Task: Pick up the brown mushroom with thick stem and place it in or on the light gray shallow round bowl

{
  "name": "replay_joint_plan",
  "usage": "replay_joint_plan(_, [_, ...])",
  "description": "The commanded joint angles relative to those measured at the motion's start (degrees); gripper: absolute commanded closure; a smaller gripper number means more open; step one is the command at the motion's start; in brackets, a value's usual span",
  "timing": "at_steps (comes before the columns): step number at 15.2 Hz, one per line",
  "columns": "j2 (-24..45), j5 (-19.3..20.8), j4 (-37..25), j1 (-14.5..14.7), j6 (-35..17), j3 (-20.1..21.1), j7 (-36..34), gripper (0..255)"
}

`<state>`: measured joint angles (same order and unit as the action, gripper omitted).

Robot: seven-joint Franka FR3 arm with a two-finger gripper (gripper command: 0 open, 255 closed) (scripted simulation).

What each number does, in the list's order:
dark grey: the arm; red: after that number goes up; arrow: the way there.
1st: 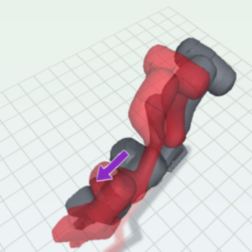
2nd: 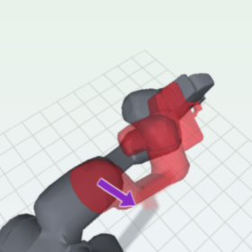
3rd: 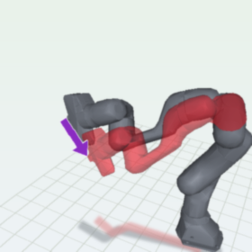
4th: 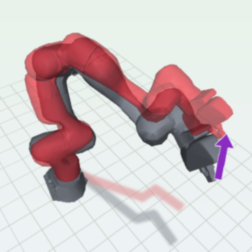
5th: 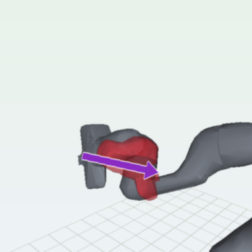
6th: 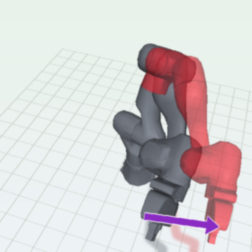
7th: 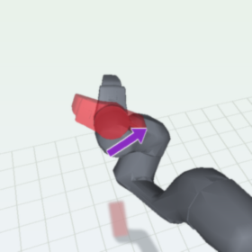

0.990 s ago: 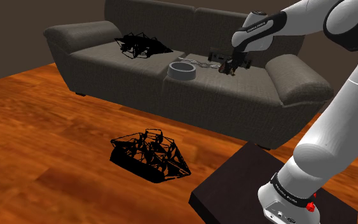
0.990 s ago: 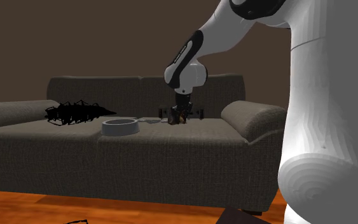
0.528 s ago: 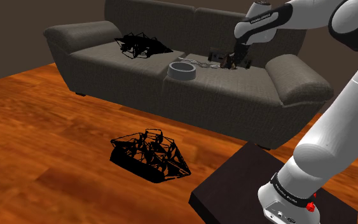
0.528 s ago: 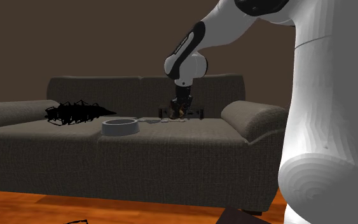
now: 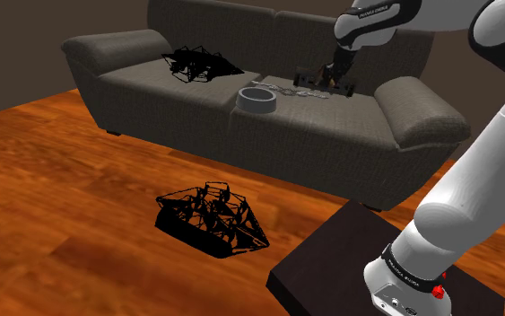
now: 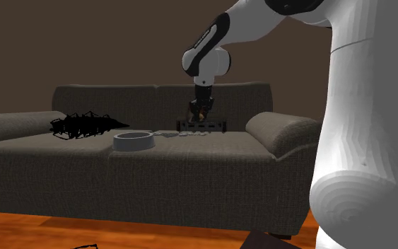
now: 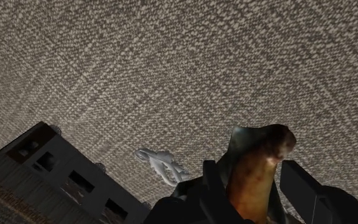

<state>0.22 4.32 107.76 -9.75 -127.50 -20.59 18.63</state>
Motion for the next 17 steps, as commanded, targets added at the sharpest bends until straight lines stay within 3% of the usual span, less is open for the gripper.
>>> replay_joint_plan(1, [-0.4,0.1,-1.1,0.0,1.5,0.0,0.0,255])
replay_joint_plan(5, [-0.6,0.1,-3.7,0.1,4.2,0.1,0.2,255])
replay_joint_plan(17, [2.8,4.9,-6.6,7.8,5.6,7.5,-16.9,255])
